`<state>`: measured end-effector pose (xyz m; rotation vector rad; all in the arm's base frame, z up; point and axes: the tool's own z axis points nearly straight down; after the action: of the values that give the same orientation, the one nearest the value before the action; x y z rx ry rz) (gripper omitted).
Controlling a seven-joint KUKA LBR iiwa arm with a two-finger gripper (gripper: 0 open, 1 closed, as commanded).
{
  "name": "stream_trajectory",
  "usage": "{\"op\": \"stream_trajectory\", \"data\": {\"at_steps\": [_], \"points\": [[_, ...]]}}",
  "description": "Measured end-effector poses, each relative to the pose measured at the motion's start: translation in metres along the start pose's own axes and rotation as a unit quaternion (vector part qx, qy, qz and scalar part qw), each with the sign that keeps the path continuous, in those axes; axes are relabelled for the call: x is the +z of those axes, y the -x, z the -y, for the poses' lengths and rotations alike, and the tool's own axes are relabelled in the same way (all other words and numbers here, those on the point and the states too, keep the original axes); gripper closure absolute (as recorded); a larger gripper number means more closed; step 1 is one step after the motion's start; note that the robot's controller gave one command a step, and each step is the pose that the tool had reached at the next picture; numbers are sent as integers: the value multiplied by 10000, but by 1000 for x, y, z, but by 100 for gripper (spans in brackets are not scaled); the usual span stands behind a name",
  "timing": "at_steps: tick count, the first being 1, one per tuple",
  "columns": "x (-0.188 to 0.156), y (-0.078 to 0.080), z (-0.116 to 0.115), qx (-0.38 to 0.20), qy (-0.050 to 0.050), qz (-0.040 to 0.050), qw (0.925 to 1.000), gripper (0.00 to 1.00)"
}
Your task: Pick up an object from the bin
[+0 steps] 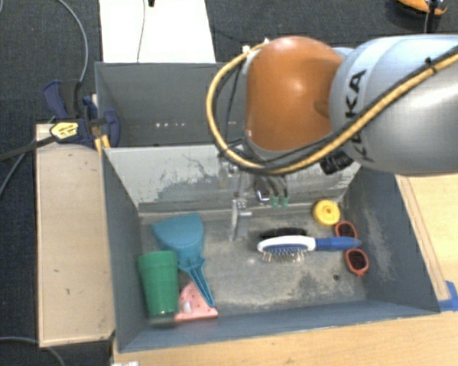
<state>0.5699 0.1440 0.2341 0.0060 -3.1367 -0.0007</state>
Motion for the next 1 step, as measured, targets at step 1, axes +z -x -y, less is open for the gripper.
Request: {"op": "stream_trajectory", "data": {"at_steps": [1], "points": [[-5,1,1,19,7,42,10000,0]]}}
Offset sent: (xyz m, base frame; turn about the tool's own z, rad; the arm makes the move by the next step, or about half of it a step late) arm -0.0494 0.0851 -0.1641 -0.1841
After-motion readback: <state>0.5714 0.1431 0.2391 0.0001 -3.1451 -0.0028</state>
